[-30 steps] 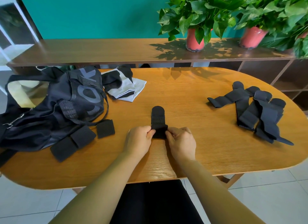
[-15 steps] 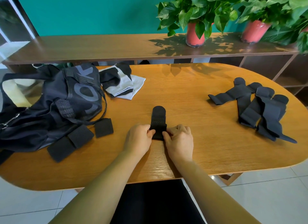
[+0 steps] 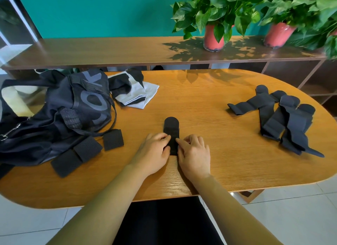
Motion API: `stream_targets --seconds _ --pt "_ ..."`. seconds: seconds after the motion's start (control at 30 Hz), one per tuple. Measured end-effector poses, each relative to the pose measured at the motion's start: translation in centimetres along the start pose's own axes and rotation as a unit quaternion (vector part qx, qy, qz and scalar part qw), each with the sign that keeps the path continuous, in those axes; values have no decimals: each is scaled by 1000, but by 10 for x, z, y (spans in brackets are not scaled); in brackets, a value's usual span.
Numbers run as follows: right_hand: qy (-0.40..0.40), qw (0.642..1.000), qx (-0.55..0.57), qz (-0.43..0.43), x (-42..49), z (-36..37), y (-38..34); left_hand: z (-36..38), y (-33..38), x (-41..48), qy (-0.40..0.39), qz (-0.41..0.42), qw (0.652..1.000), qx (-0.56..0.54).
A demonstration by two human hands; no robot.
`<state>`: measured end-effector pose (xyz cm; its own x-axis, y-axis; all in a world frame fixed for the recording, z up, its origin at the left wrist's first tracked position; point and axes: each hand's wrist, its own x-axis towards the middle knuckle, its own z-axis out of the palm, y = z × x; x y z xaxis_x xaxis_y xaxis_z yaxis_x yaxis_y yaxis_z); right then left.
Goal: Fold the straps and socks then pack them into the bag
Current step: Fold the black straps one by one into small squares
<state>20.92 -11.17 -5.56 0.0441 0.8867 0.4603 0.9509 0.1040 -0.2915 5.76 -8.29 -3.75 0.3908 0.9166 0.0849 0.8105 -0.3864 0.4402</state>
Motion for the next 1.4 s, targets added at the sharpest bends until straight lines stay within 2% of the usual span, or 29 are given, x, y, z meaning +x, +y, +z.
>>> stream_targets --seconds 0.1,0.23,0.3,0.43,0.57,0.67,0.77,0.9,1.17,1.3,1.4 --pt "-40 999 8 -5 0 -5 2 -10 -2 -1 -70 -5 998 5" --pt "-153 987 53 -17 0 -19 10 -17 -4 -3 -75 4 997 -14" --pt "-181 980 70 -35 -2 -25 15 -19 -5 -9 -67 16 997 -26" --pt "-114 985 117 -60 -7 -26 20 -21 -1 -22 -46 10 996 -77" --pt "-92 971 216 39 -7 -20 13 -12 1 -22 3 -27 996 -88" --pt "-90 970 205 95 -1 -16 4 -5 4 -18 76 -67 991 -86" --pt "-96 970 175 137 7 -12 -2 1 6 -13 111 -106 983 -98" --pt "-80 973 151 154 12 -8 -5 5 5 -6 116 -134 978 -113" --pt "-78 977 99 173 17 -4 -10 4 8 2 108 -164 978 -67" --pt "-75 983 62 156 19 -3 -11 1 11 8 96 -181 977 -52" --pt "-61 983 85 153 19 -2 -12 -1 12 10 91 -180 978 -51"
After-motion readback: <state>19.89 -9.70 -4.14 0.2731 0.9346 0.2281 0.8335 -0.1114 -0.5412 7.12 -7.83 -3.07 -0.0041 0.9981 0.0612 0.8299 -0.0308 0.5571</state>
